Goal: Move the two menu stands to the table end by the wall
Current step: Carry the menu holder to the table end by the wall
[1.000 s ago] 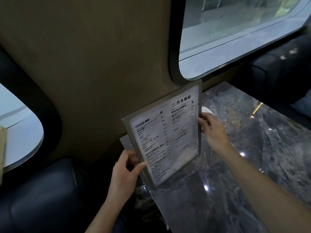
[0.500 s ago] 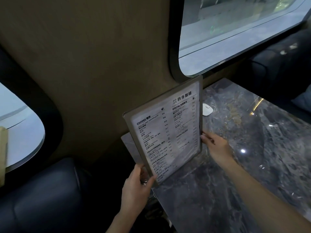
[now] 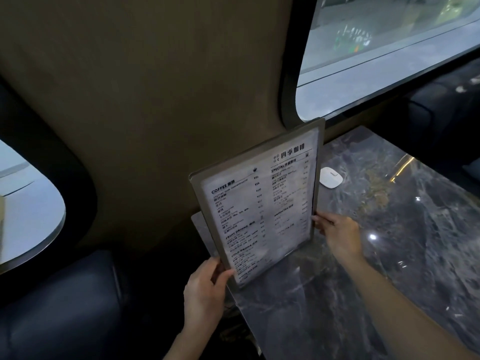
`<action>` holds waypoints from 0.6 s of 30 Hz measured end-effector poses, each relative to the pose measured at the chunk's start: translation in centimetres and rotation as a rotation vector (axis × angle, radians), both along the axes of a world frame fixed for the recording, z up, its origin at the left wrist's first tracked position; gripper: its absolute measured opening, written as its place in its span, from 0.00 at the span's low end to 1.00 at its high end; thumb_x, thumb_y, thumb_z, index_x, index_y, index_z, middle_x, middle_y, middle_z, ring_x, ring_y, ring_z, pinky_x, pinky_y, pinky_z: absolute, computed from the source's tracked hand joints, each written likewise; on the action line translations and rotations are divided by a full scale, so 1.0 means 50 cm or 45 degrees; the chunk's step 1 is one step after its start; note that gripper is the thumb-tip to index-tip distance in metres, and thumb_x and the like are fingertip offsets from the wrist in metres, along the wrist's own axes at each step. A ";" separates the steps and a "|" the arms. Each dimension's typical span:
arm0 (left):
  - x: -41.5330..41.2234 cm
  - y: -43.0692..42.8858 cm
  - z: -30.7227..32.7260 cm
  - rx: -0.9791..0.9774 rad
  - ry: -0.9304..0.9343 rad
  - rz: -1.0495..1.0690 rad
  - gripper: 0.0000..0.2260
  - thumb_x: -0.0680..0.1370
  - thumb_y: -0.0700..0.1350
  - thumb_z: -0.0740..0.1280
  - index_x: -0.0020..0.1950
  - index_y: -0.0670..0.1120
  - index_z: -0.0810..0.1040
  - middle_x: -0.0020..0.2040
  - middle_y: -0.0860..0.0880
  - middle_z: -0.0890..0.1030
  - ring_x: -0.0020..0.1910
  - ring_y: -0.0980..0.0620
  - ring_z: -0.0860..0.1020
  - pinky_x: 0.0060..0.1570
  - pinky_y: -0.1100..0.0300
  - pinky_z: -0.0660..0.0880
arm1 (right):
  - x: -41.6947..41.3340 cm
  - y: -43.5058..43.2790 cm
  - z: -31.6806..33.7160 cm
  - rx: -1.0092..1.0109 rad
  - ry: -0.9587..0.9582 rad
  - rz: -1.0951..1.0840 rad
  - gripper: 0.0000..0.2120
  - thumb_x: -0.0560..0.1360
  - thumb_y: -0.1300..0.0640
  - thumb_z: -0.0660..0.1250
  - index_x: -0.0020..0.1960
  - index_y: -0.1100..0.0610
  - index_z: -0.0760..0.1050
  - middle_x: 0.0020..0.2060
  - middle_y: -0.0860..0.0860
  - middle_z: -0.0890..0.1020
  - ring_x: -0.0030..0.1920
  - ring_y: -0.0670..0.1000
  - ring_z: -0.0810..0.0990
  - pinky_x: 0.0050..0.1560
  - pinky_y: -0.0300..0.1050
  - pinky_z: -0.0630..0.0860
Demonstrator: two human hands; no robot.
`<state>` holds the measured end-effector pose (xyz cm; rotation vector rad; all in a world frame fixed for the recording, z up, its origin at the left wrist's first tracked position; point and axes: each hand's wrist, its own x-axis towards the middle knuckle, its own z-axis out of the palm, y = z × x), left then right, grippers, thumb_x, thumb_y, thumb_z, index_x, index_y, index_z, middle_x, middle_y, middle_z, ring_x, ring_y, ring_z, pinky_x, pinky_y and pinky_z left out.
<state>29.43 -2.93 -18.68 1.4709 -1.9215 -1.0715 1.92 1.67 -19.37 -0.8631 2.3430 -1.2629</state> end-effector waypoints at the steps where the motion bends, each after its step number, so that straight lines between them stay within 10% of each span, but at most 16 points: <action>1: 0.001 -0.011 0.001 0.005 -0.006 0.001 0.07 0.72 0.43 0.70 0.49 0.51 0.78 0.43 0.55 0.80 0.43 0.58 0.78 0.42 0.59 0.77 | 0.001 -0.008 -0.001 -0.003 0.005 0.014 0.08 0.72 0.63 0.68 0.51 0.59 0.80 0.43 0.57 0.85 0.36 0.48 0.81 0.49 0.51 0.79; 12: -0.002 -0.111 -0.008 -0.004 0.058 0.094 0.07 0.72 0.42 0.70 0.47 0.52 0.77 0.43 0.56 0.81 0.43 0.60 0.79 0.41 0.61 0.77 | 0.000 -0.120 -0.007 0.035 0.036 0.001 0.09 0.72 0.58 0.67 0.51 0.57 0.80 0.44 0.57 0.85 0.39 0.53 0.82 0.43 0.44 0.79; 18: 0.000 -0.168 -0.011 -0.036 -0.007 0.147 0.04 0.72 0.44 0.70 0.45 0.50 0.77 0.43 0.52 0.82 0.41 0.55 0.79 0.40 0.55 0.78 | 0.004 -0.172 -0.009 0.033 0.097 0.056 0.09 0.73 0.55 0.67 0.51 0.57 0.81 0.44 0.58 0.85 0.42 0.57 0.83 0.49 0.59 0.78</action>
